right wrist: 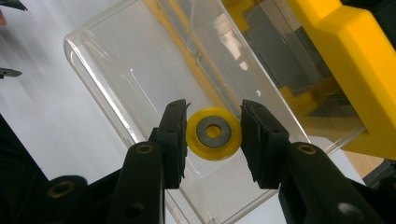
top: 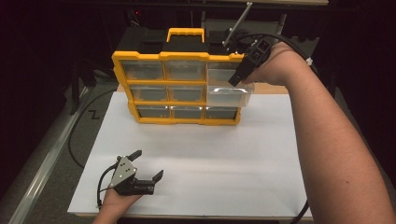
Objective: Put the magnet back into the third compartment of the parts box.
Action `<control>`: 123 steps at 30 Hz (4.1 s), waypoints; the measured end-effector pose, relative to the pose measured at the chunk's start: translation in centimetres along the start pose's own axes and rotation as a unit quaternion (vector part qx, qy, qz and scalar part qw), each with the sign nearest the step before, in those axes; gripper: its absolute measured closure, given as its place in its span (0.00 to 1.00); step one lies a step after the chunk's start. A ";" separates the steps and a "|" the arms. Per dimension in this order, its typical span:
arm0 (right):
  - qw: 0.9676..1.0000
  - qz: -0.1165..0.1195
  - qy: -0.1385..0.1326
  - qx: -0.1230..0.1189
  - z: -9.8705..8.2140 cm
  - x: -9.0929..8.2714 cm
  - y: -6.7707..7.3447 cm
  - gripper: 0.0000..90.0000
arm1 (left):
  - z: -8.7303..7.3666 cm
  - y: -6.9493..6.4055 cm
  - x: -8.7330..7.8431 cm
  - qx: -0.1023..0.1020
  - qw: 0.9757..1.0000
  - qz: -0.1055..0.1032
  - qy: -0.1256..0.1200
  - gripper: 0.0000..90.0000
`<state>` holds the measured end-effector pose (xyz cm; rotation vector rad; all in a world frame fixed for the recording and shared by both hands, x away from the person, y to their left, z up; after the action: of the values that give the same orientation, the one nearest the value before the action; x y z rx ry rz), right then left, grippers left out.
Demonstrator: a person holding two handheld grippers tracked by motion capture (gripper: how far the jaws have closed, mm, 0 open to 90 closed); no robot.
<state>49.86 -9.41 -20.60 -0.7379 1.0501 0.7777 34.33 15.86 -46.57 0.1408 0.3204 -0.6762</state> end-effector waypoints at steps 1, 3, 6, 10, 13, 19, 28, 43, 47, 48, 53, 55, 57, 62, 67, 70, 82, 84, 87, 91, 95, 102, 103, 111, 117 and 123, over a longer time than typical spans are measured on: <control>1.000 0.000 0.000 -0.001 0.0 0.0 0.0 0.72 | 0.0 0.0 0.0 0.000 1.000 0.000 0.000 0.00; 1.000 0.002 -0.001 -0.001 0.0 0.0 0.0 0.72 | 0.0 0.0 0.0 0.000 1.000 0.000 0.000 0.00; 1.000 0.003 0.000 0.000 0.0 0.0 0.0 0.72 | 0.0 0.0 0.0 0.000 1.000 -0.001 0.000 0.00; 1.000 0.003 -0.005 0.001 0.2 -0.1 0.1 0.72 | 0.0 0.0 0.0 0.000 1.000 -0.001 0.000 0.00; 1.000 0.005 -0.008 0.003 0.2 -0.2 0.1 0.72 | 0.0 0.0 0.0 0.000 1.000 -0.001 0.000 0.00; 0.999 0.007 -0.029 0.012 0.7 -0.6 -0.1 0.46 | -0.1 -0.1 0.0 0.001 1.000 -0.002 0.003 0.00; 0.999 0.011 -0.037 0.018 0.5 -1.8 0.5 0.31 | -0.1 -0.1 0.1 0.001 1.000 -0.003 0.003 0.00; 0.999 0.003 -0.033 0.032 -3.1 -2.2 1.0 0.20 | -0.2 -0.1 0.2 -0.001 1.000 -0.006 0.008 0.00; 0.999 -0.001 -0.033 0.033 -4.0 -2.4 1.2 0.18 | -0.1 -0.1 0.2 -0.002 1.000 -0.005 0.006 0.00; 0.999 -0.001 -0.034 0.035 -4.2 -2.4 1.2 0.18 | -0.1 -0.1 0.2 -0.002 1.000 -0.005 0.006 0.00; 0.999 -0.003 -0.031 0.040 -5.3 -2.4 1.4 0.13 | -0.1 -0.1 0.2 -0.001 1.000 -0.006 0.005 0.00; 0.999 -0.004 -0.030 0.043 -5.8 -2.2 1.5 0.11 | -0.1 -0.1 0.2 -0.001 1.000 -0.006 0.005 0.00; 0.999 -0.004 -0.028 0.046 -6.3 -2.0 1.6 0.10 | -0.1 -0.1 0.2 -0.003 1.000 -0.006 0.004 0.00; 0.999 -0.007 -0.021 0.042 -7.3 -1.4 2.0 0.06 | -0.1 0.0 0.2 -0.004 1.000 -0.006 0.004 0.00; 0.999 -0.004 -0.020 0.043 -8.1 -0.7 2.4 0.04 | 0.0 -0.1 0.2 -0.004 1.000 -0.006 0.003 0.00; 0.999 -0.006 -0.017 0.041 -8.6 -0.2 2.7 0.02 | -0.1 -0.1 0.2 -0.003 1.000 -0.007 0.004 0.00; 0.999 -0.004 -0.012 0.046 -10.8 1.7 3.4 0.01 | -0.1 -0.2 0.3 -0.002 1.000 -0.007 0.004 0.00; 0.999 -0.002 -0.011 0.044 -11.2 2.0 3.5 0.01 | -0.1 -0.2 0.3 -0.001 1.000 -0.008 0.005 0.00; 0.999 0.001 -0.007 0.048 -11.8 2.7 3.6 0.01 | -0.1 -0.2 0.3 0.000 1.000 -0.008 0.006 0.00; 0.999 0.005 -0.005 0.049 -12.5 3.6 3.8 0.01 | -0.1 -0.2 0.3 0.000 1.000 -0.008 0.006 0.00; 0.999 0.008 -0.003 0.047 -13.0 4.5 4.0 0.01 | -0.1 -0.2 0.3 0.000 1.000 -0.008 0.006 0.00; 0.999 0.011 -0.003 0.051 -14.2 6.2 4.2 0.01 | -0.1 -0.2 0.3 0.000 1.000 -0.008 0.006 0.00; 0.999 0.011 -0.003 0.049 -14.3 6.4 4.2 0.01 | -0.1 -0.2 0.3 -0.001 1.000 -0.008 0.006 0.00; 0.999 0.009 0.000 0.052 -15.3 8.3 4.4 0.01 | -0.1 -0.1 0.2 -0.002 1.000 -0.007 0.005 0.00; 0.998 0.012 0.002 0.056 -16.1 9.8 4.7 0.01 | -0.1 -0.1 0.2 -0.003 1.000 -0.008 0.006 0.00; 0.998 0.014 0.009 0.057 -16.9 11.8 5.1 0.01 | -0.1 -0.1 0.2 -0.003 1.000 -0.008 0.005 0.00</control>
<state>41.27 -18.45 -37.79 -0.6345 1.1146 0.7300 34.37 15.66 -46.74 0.1371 0.3338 -0.6898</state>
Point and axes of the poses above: each handheld gripper's, and its own axes: x roughly forward along the jaws, z roughly out of its top, y roughly to its left, the point moved 9 cm from there along x, roughly forward along the jaws
